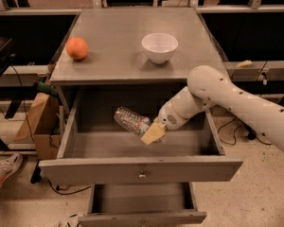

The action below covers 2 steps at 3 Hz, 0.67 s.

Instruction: Place water bottle into top drawer

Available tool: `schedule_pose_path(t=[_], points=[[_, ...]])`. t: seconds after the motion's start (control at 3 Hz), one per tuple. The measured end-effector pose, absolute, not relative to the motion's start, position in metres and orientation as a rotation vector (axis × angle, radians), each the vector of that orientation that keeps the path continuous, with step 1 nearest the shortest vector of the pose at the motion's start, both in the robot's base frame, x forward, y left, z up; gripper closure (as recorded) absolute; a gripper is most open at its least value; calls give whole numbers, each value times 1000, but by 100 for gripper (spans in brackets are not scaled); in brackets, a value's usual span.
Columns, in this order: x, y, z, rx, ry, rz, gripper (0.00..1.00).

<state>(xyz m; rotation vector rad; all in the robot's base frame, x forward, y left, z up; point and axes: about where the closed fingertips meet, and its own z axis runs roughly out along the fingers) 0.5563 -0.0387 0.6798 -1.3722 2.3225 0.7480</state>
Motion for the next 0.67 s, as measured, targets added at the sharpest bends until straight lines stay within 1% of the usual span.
schedule_pose_path(t=[0.33, 0.67], points=[[570, -31, 660, -1293, 2447, 640, 81], [580, -32, 655, -1164, 2518, 558, 58]])
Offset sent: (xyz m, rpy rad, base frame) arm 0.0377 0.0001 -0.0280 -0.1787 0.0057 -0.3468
